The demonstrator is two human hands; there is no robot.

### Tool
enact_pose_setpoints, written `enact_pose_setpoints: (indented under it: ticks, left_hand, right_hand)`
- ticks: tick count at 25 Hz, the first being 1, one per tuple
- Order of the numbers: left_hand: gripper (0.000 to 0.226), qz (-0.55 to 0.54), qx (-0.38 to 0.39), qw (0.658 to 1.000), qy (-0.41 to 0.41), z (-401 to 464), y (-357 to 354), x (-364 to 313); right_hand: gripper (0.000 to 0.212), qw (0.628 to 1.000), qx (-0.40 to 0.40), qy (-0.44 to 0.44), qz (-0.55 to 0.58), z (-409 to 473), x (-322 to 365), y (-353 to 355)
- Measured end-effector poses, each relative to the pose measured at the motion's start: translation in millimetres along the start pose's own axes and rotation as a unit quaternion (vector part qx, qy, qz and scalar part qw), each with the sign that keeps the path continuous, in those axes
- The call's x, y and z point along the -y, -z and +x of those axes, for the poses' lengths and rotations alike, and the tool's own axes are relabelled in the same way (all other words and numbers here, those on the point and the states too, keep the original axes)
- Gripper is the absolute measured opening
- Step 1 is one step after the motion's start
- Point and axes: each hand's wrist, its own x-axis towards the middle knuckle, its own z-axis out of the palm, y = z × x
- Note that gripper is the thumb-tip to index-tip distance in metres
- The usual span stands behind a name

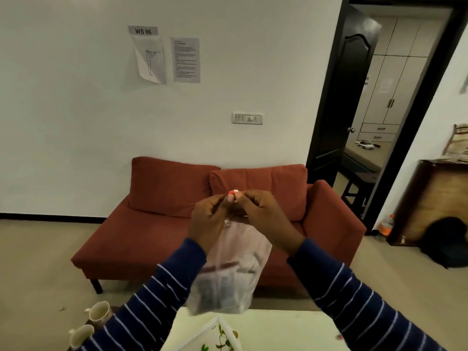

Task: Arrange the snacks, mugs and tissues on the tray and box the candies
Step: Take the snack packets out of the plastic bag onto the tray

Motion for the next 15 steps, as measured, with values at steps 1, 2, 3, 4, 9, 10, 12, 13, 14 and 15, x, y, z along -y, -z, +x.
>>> enact_pose_setpoints:
  ticks: [1, 2, 3, 4, 9, 10, 12, 13, 14, 15]
  left_hand:
    - [0.028, 0.028, -0.019, 0.999, 0.002, 2, -1, 0]
    - [0.034, 0.054, -0.032, 0.998, 0.001, 4, -3, 0]
    - [0.039, 0.073, -0.04, 0.996, -0.001, 5, -6, -1]
    - [0.042, 0.089, -0.046, 0.995, -0.004, 6, -9, -3]
    - [0.034, 0.109, -0.035, 0.993, -0.036, 15, -16, -15]
    - [0.03, 0.096, -0.026, 0.994, -0.038, 17, -18, -17]
    - [0.019, 0.061, -0.004, 0.997, -0.041, 19, -20, -22]
    - [0.014, 0.05, 0.001, 0.998, -0.044, 19, -20, -24]
    - [0.012, 0.05, -0.003, 0.998, -0.049, 19, -21, -25]
    - [0.011, 0.055, -0.013, 0.997, -0.053, 21, -22, -26]
  right_hand:
    - [0.03, 0.999, 0.042, -0.023, 0.018, -2, 1, 5]
    - [0.03, 0.998, 0.054, -0.014, -0.005, -3, 2, 11]
    - [0.026, 0.997, 0.03, 0.031, -0.066, -3, 2, 16]
    - [0.019, 0.986, -0.013, 0.089, -0.142, -1, 0, 22]
    - [0.018, 0.926, -0.104, 0.182, -0.313, 9, -5, 35]
    - [0.014, 0.936, -0.1, 0.177, -0.289, 10, -5, 36]
    - [0.009, 0.95, -0.101, 0.177, -0.236, 15, -5, 39]
    - [0.009, 0.95, -0.105, 0.182, -0.229, 16, -4, 40]
    - [0.009, 0.949, -0.108, 0.185, -0.232, 18, -2, 42]
    - [0.01, 0.947, -0.108, 0.187, -0.237, 20, 0, 44]
